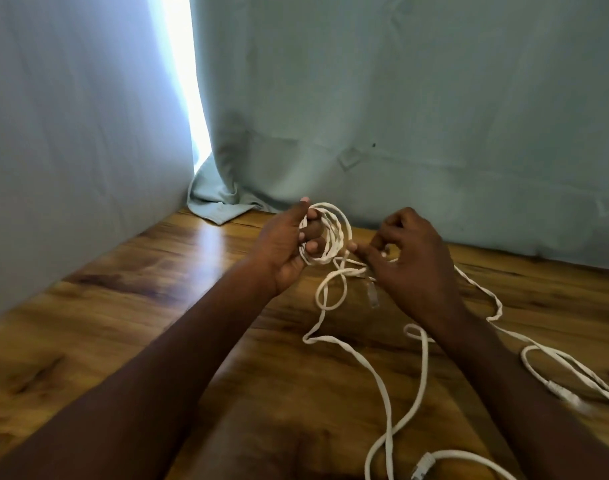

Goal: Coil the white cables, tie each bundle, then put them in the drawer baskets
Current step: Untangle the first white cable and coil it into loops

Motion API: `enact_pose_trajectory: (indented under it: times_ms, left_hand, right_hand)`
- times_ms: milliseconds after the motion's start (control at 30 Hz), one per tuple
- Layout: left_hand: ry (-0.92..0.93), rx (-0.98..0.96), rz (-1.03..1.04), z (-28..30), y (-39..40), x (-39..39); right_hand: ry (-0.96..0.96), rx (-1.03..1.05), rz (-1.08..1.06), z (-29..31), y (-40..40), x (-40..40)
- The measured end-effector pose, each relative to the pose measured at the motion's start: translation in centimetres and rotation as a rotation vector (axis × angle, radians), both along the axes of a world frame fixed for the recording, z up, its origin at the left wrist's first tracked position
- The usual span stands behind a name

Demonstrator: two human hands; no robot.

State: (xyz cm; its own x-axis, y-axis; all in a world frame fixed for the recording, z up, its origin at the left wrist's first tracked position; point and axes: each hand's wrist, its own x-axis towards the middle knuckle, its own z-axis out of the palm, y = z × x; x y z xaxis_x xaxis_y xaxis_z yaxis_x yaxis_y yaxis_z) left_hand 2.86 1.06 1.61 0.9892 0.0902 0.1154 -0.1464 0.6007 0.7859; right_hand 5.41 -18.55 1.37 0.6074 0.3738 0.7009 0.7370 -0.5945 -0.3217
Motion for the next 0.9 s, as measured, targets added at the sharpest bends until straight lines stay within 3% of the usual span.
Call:
enact_pose_trajectory:
  times_ms: [133, 200, 333, 500, 600, 700, 900]
  left_hand:
    - [-0.042, -0.286, -0.031, 0.2, 1.2, 0.3]
    - [-0.046, -0.312, -0.004, 0.0, 1.4, 0.4]
    - [-0.036, -0.307, 0.018, -0.5, 1.0, 0.7]
    - [-0.026, -0.285, 0.010, -0.8, 1.0, 1.1]
    - [-0.006, -0.235, 0.049, -1.0, 1.1, 1.2]
    - [0.011, -0.199, 0.080, -1.1, 0.9, 1.3]
    - [-0.004, -0.206, 0.064, -1.4, 1.1, 1.6]
  right_hand:
    - [0.150, -0.071, -0.167, 0.4, -1.3, 1.2]
    - [0.179, -0.139, -0.170, 0.0, -1.2, 1.3]
    - [0.319, -0.114, 0.091, -0.2, -0.5, 0.4]
    - [0.607, 0.208, 0.315, 0.6, 0.4, -1.0]
    - [0.881, 0.113, 0.330, 1.0, 0.4, -1.2]
    - [1.196, 0.093, 0.521, 1.2, -0.2, -1.2]
    - [1.371, 0.221, 0.728, 1.1, -0.2, -0.6]
